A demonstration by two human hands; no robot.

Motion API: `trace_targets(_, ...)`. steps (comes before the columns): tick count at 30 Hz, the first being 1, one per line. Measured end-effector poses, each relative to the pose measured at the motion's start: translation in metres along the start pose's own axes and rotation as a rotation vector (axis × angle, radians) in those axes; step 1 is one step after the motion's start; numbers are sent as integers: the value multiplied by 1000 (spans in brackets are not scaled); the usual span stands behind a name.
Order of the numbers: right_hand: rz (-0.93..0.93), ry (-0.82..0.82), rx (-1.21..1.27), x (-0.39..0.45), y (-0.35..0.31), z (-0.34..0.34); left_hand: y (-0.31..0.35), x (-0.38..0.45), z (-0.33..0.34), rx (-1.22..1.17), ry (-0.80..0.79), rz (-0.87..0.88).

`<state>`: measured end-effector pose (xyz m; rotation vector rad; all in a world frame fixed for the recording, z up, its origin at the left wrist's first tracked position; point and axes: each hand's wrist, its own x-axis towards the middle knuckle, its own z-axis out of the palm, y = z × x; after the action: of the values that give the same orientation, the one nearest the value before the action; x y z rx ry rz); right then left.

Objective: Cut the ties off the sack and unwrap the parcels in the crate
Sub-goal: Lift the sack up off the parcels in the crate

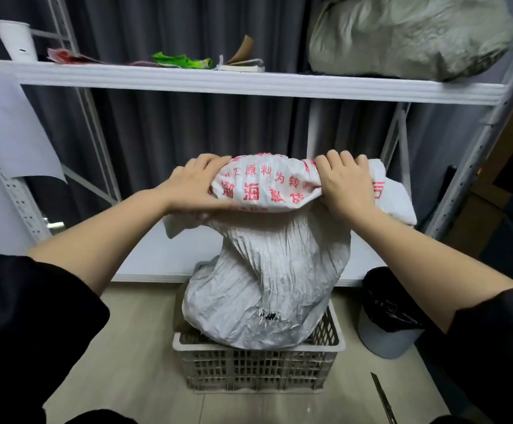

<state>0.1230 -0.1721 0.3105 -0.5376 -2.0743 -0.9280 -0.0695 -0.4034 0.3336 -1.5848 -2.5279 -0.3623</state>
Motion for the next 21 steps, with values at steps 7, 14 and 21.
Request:
trace_targets(7, 14, 165, 140, -7, -5, -11, 21, 20, 10, -118, -132, -51)
trace_targets(14, 6, -9, 298, 18, 1, -43, 49, 20, 3, -40, 506, -130)
trace_targets(21, 53, 18, 220, 52, 19, -67, 60, 26, -52, 11, 573, -111)
